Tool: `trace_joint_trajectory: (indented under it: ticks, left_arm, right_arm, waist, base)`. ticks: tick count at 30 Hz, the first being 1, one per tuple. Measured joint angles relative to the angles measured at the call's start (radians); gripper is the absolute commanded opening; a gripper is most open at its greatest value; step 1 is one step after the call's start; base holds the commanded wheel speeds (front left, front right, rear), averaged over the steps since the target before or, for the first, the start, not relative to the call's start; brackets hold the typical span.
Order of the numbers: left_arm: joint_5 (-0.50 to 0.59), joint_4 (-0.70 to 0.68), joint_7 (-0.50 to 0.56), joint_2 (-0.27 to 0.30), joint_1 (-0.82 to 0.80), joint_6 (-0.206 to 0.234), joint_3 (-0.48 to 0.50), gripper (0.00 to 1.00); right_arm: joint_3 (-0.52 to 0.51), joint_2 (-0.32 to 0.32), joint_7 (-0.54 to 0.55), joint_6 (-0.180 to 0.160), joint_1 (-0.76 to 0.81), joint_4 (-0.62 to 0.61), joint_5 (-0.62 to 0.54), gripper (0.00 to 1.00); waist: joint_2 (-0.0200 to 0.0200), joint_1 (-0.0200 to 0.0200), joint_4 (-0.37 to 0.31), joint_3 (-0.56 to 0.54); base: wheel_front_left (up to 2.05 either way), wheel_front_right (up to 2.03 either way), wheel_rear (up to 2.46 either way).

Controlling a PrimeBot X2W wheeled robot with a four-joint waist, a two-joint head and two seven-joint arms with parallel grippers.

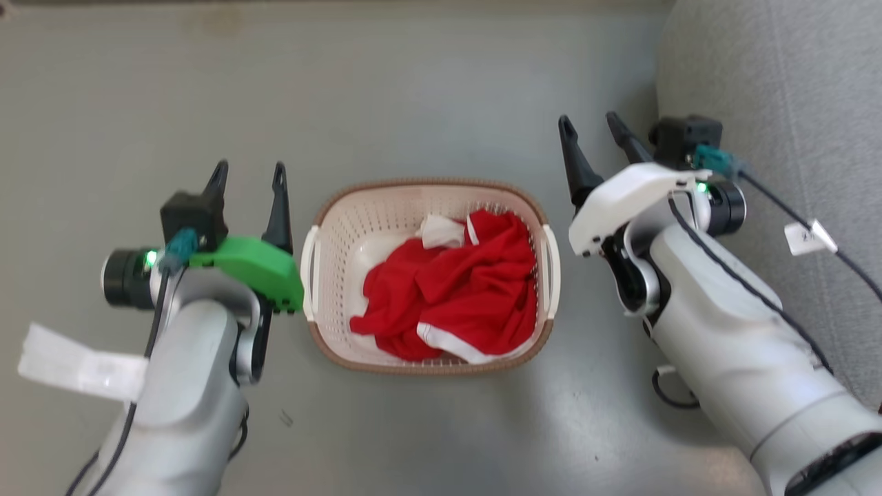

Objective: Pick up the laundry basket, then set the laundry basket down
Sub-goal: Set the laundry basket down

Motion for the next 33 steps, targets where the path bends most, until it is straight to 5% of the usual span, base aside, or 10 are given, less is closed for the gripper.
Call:
trace_joint_trajectory:
  ticks: [33]
  left_arm:
    - [0.184,-0.386,0.000,-0.003,0.568,0.004,0.240,1.00]
  right_arm:
    - [-0.279,0.009,0.000,-0.001,0.568,-0.391,-0.224,1.00]
  waist:
    - [0.0000,0.0000,0.004,-0.325]
  base:
    - [0.00,0.00,0.00]
